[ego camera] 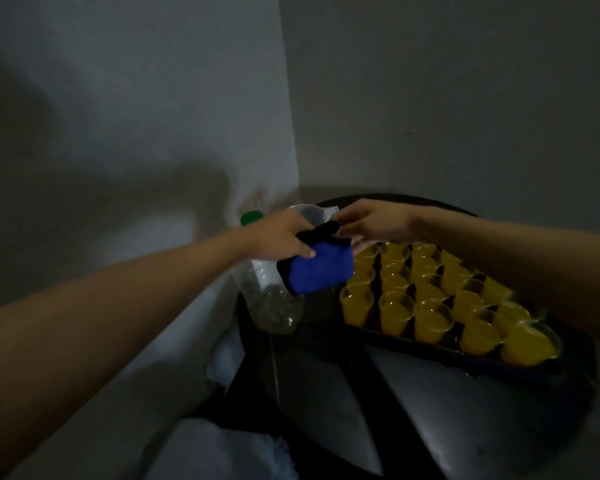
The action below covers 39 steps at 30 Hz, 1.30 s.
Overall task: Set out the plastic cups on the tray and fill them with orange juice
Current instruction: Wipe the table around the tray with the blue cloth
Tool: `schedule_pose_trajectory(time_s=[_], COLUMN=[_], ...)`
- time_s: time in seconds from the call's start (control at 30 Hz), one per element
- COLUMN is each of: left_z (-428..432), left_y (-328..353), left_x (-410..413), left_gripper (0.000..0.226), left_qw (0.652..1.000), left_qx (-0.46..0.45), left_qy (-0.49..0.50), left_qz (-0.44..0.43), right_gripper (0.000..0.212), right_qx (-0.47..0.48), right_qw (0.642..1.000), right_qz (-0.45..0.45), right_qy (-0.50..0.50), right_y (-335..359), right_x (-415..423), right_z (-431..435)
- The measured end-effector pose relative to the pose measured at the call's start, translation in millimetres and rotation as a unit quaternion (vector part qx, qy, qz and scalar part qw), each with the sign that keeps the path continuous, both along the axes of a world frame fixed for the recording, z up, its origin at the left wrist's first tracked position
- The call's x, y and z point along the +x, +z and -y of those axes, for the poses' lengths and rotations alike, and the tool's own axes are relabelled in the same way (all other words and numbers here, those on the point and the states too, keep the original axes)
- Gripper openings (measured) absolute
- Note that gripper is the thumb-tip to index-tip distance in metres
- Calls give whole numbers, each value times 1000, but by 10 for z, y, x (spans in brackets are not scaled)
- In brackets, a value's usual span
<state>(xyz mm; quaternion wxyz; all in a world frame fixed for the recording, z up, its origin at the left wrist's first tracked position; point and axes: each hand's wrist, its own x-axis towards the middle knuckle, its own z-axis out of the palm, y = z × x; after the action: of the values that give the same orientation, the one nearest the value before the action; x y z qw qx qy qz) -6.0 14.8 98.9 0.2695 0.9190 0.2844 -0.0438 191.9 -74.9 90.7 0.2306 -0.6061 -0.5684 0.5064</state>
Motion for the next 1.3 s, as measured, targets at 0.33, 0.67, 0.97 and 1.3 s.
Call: schedule_pose_trajectory(time_s=[0.33,0.67,0.97,1.3], left_z=[368,824,1307,1443], left_y=[-787,-2109,-2893,-2883], left_x=[-434,-765,-1058,-1127], left_gripper=[17,35,65,101], left_qw=[996,952,971,985], left_qx=[72,294,208,136], left_qy=[49,56,-35,-3], left_qz=[-15,66,-109,-107], right_gripper=[22,33,49,77], right_qx=[44,300,249,124], right_qw=[998,915,881,896], right_qz=[54,263,383,427], right_qy=[-10,58,125,-23], right_y=[-741,-1882,-2748,-2893], right_x=[-589,-808,-1044,-1728], right_z=[263,593,1248,1283])
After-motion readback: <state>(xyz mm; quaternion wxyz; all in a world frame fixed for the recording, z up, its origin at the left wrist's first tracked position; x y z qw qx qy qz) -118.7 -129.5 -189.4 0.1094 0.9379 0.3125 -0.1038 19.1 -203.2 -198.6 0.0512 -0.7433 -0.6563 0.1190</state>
